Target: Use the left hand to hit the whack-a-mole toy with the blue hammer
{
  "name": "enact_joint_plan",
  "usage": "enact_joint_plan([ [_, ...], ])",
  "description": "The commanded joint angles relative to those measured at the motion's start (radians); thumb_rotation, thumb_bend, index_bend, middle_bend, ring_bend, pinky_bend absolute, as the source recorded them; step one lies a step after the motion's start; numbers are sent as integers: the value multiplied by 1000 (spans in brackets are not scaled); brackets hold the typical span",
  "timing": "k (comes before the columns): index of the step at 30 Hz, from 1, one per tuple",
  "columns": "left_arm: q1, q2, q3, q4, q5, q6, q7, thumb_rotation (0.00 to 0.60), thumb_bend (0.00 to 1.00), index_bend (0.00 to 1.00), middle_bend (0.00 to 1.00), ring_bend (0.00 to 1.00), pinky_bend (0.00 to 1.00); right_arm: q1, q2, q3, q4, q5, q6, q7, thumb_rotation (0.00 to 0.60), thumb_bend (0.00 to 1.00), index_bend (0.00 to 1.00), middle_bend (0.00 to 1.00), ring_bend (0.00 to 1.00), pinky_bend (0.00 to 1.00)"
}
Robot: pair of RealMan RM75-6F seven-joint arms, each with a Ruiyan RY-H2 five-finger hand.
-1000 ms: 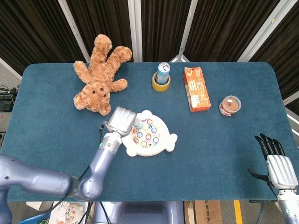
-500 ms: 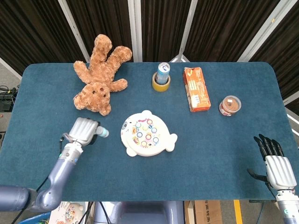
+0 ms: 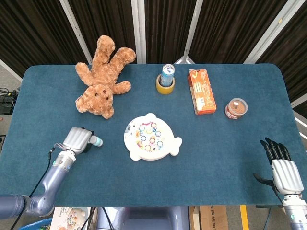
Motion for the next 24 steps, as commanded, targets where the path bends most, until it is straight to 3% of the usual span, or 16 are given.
enact_joint_plan([
  [1, 7, -25, -5, 19, 13, -7, 7, 600, 644, 628, 517, 414, 550, 0, 1, 0, 0, 1, -1, 3, 600, 194, 0, 0, 0, 0],
  [8, 21, -82, -23, 52, 27, -2, 19, 600, 630, 618, 513, 412, 550, -1, 3, -3, -1, -5, 0, 5, 600, 194, 0, 0, 0, 0],
  [19, 40, -111, -38, 71, 16, 1, 63, 600, 343, 544, 458, 382, 522, -1, 4, -4, -1, -7, 0, 7, 600, 194, 0, 0, 0, 0],
  [24, 49, -111, -46, 69, 20, 1, 67, 600, 293, 488, 412, 358, 501, -1, 5, -4, -1, -7, 0, 8, 600, 193, 0, 0, 0, 0],
])
